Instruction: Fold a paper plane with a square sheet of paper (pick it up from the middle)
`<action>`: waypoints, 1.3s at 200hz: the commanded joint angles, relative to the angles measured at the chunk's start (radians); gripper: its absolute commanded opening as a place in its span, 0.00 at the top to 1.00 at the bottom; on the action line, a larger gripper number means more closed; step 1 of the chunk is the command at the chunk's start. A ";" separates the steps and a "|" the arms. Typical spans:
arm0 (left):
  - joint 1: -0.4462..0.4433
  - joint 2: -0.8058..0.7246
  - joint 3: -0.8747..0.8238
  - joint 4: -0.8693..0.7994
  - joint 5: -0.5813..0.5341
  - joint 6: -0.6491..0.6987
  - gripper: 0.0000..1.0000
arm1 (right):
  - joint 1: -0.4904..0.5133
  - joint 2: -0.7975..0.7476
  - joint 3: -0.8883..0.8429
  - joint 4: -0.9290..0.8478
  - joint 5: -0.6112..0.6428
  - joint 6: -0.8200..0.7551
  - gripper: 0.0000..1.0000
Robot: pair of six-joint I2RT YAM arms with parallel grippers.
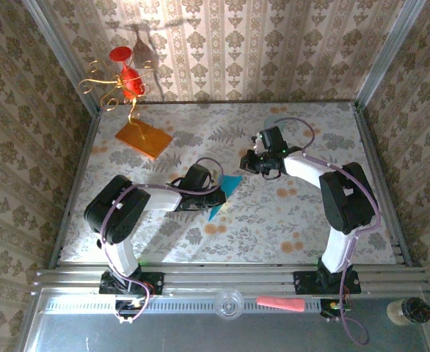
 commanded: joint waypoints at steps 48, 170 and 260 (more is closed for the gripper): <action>-0.012 0.017 -0.028 -0.175 -0.007 0.020 1.00 | 0.075 0.154 0.002 0.060 -0.116 0.076 0.98; 0.003 0.060 0.193 -0.224 0.025 0.108 0.98 | 0.075 0.249 0.039 -0.057 -0.064 0.020 0.99; -0.002 0.028 0.080 -0.267 0.056 0.110 1.00 | 0.073 0.303 0.116 -0.221 0.013 -0.017 1.00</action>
